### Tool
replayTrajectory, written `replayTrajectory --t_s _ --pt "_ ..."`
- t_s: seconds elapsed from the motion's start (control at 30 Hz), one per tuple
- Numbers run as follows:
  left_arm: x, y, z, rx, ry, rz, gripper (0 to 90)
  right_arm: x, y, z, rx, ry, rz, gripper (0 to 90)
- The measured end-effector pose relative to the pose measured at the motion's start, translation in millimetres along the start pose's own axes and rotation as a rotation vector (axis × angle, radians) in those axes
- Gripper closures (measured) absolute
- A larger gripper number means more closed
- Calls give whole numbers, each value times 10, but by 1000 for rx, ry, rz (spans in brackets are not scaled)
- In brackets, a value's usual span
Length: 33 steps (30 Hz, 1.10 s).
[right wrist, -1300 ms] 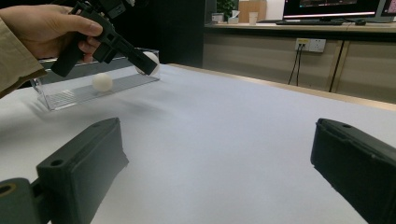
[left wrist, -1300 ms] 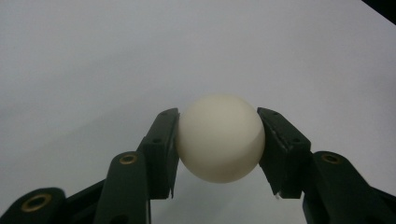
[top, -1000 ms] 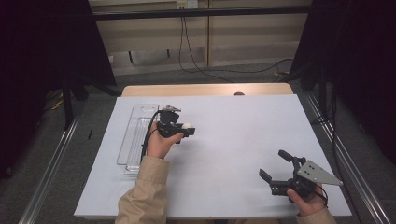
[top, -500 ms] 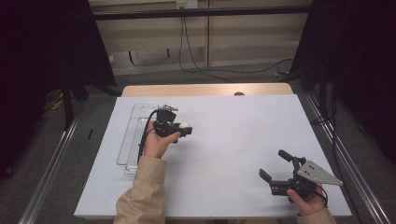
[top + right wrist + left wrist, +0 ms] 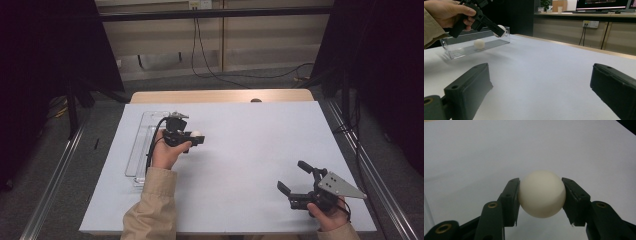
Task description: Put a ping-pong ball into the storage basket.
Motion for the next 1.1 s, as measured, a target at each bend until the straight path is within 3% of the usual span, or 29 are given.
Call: replayTrajectory --t_s 1.1 --pt "12 61 -161 -11 -9 -11 512 0 -3 0 3 0 0 23"
Point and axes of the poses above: each handheld gripper's, and its own axes: z roughly forward along the jaws, x roughly out of its underside, y roughly to its left, the point moved 2 cm from there along z, roughly forward along the jaws, and after that the axes turned 13 degrees about x, right-handed, at the moved point
